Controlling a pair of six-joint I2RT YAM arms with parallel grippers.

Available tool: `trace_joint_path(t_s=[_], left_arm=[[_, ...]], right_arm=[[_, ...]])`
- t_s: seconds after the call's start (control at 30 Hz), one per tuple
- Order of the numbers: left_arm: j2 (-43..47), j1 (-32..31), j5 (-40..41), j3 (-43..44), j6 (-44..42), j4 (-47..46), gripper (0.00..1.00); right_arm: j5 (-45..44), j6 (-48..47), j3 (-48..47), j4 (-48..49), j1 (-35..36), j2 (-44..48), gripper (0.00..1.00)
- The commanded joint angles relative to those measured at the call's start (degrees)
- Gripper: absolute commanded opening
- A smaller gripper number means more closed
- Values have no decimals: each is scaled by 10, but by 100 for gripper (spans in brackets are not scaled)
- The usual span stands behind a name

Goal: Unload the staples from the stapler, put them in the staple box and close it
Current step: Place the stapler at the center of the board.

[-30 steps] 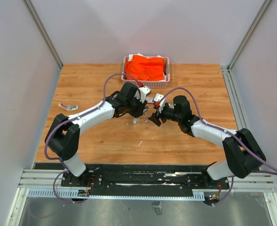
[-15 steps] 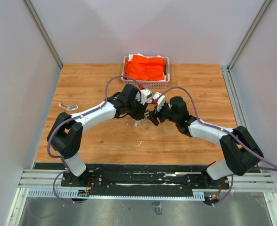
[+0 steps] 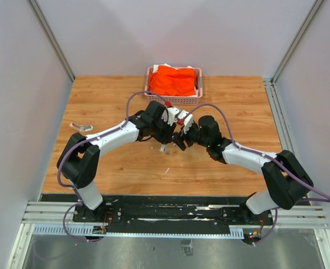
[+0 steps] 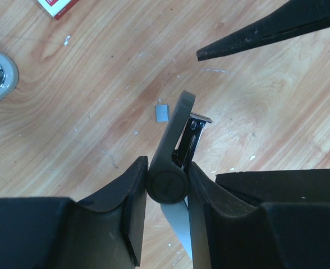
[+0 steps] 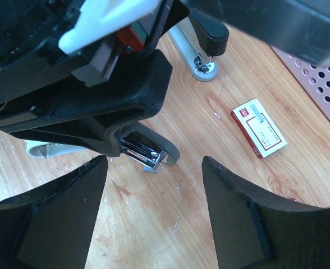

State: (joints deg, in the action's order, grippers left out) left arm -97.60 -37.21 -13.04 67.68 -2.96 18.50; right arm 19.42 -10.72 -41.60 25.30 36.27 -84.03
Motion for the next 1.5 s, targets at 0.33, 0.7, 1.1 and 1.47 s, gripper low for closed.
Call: trace_joint_path(t_s=[0.33, 0.7, 1.1, 1.47], left_arm=[[0, 36, -30, 5, -58, 18, 0], [13, 76, -222, 21, -127, 126, 0], [18, 75, -378, 15, -174, 177, 0], [29, 76, -387, 11, -184, 180, 0]], right_arm=[[51, -72, -12, -38, -25, 47, 70], [271, -216, 5, -91, -69, 88, 67], [411, -194, -50, -192, -84, 52, 61], [456, -83, -114, -257, -108, -20, 43]])
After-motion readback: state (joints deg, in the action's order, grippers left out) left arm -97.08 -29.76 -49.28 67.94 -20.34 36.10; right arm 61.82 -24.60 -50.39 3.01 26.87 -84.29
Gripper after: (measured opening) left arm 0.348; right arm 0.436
